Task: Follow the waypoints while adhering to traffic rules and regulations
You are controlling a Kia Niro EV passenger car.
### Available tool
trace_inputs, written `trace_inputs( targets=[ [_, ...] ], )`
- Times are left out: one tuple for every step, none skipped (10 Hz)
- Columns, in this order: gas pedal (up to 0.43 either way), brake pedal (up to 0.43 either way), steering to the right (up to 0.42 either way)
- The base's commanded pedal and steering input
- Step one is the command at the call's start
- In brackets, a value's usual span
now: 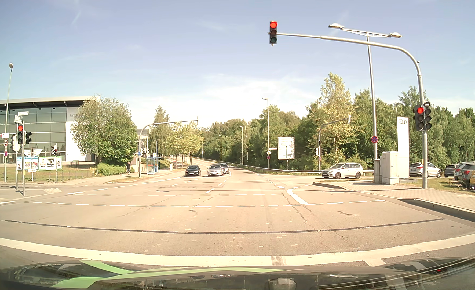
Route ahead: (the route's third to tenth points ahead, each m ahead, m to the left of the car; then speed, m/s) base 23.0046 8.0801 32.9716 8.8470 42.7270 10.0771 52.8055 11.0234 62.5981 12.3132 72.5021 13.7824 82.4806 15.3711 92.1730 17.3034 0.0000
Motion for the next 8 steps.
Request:
trace_inputs(
  targets=[
    [0.0, 0.22, -0.005],
    [0.0, 0.22, -0.005],
    [0.0, 0.22, -0.005],
    [0.0, 0.22, -0.005],
    [0.0, 0.22, -0.005],
    [0.0, 0.22, -0.005],
    [0.0, 0.22, -0.005],
    [0.0, 0.22, -0.005]
  ],
)
